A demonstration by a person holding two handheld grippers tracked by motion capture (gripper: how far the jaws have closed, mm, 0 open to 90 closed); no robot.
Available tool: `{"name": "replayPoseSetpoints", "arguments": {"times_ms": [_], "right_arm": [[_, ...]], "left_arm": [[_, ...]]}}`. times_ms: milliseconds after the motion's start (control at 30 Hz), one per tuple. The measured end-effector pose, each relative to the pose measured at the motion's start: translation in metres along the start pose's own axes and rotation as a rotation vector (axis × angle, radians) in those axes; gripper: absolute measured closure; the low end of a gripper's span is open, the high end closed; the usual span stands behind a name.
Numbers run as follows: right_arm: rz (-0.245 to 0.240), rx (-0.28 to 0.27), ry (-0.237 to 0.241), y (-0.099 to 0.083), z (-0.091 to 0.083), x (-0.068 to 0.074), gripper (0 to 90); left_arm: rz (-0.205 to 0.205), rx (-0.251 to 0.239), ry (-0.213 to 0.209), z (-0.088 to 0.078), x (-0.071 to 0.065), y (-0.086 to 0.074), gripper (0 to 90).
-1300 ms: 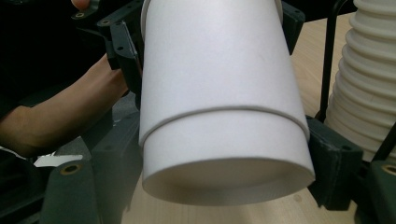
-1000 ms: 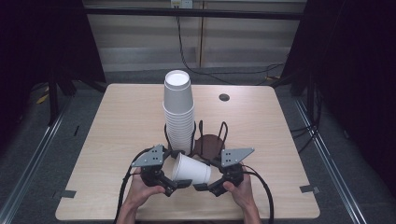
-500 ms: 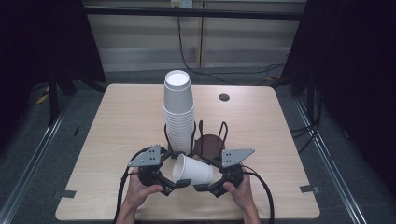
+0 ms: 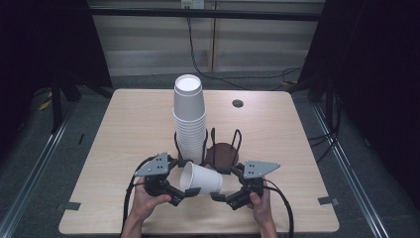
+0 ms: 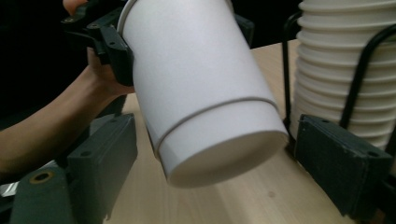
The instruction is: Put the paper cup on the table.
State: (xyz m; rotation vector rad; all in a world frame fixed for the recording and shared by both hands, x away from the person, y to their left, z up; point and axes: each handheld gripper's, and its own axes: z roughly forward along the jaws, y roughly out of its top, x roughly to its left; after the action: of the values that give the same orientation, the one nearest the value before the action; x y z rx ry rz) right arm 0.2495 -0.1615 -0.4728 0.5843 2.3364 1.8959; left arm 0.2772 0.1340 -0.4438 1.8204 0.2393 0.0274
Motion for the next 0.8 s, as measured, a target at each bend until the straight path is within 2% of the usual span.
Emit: {"name": "replayPoseSetpoints", "arguments": {"times_ms": [100, 200, 233, 267, 300, 333, 367, 400, 500, 533, 567, 600, 633, 800], "right_arm": [[0.012, -0.021, -0.063, -0.003, -0.004, 0.0, 13.3], [0.001, -0.028, -0.118, -0.005, -0.008, -0.001, 13.3], [0.001, -0.028, -0.118, -0.005, -0.008, -0.001, 13.3], [-0.004, -0.033, -0.144, -0.005, -0.01, 0.0, 13.3], [-0.016, -0.058, -0.198, -0.006, -0.013, 0.0, 13.3], [-0.016, -0.058, -0.198, -0.006, -0.013, 0.0, 13.3], [-0.023, -0.078, -0.242, -0.006, -0.016, 0.0, 13.3], [-0.023, -0.078, -0.242, -0.006, -0.016, 0.0, 13.3], [-0.034, -0.114, -0.308, -0.008, -0.022, 0.001, 13.3], [-0.034, -0.114, -0.308, -0.008, -0.022, 0.001, 13.3], [-0.04, -0.147, -0.353, -0.011, -0.025, 0.0, 13.3], [-0.04, -0.147, -0.353, -0.011, -0.025, 0.0, 13.3], [-0.033, -0.161, -0.385, -0.014, -0.028, -0.001, 13.2], [-0.014, -0.179, -0.439, -0.021, -0.033, -0.002, 13.2]], "left_arm": [[-0.007, 0.012, 0.015, -0.005, 0.002, -0.001, 9.4], [-0.009, 0.013, 0.028, -0.011, 0.004, -0.001, 9.4], [-0.009, 0.013, 0.028, -0.011, 0.004, -0.001, 9.4], [-0.01, 0.014, 0.035, -0.013, 0.005, 0.0, 9.4], [-0.01, 0.014, 0.043, -0.017, 0.005, 0.0, 9.4], [-0.01, 0.014, 0.043, -0.017, 0.005, 0.0, 9.4], [-0.009, 0.017, 0.046, -0.02, 0.005, 0.0, 9.4], [-0.009, 0.017, 0.046, -0.02, 0.005, 0.0, 9.4], [-0.012, 0.029, 0.06, -0.026, 0.006, -0.001, 9.4], [-0.012, 0.029, 0.06, -0.026, 0.006, -0.001, 9.4], [-0.014, 0.036, 0.074, -0.029, 0.007, -0.001, 9.4], [-0.014, 0.036, 0.074, -0.029, 0.007, -0.001, 9.4], [-0.014, 0.042, 0.073, -0.031, 0.008, -0.002, 9.4], [-0.024, 0.039, 0.08, -0.036, 0.01, -0.002, 9.4]]}}
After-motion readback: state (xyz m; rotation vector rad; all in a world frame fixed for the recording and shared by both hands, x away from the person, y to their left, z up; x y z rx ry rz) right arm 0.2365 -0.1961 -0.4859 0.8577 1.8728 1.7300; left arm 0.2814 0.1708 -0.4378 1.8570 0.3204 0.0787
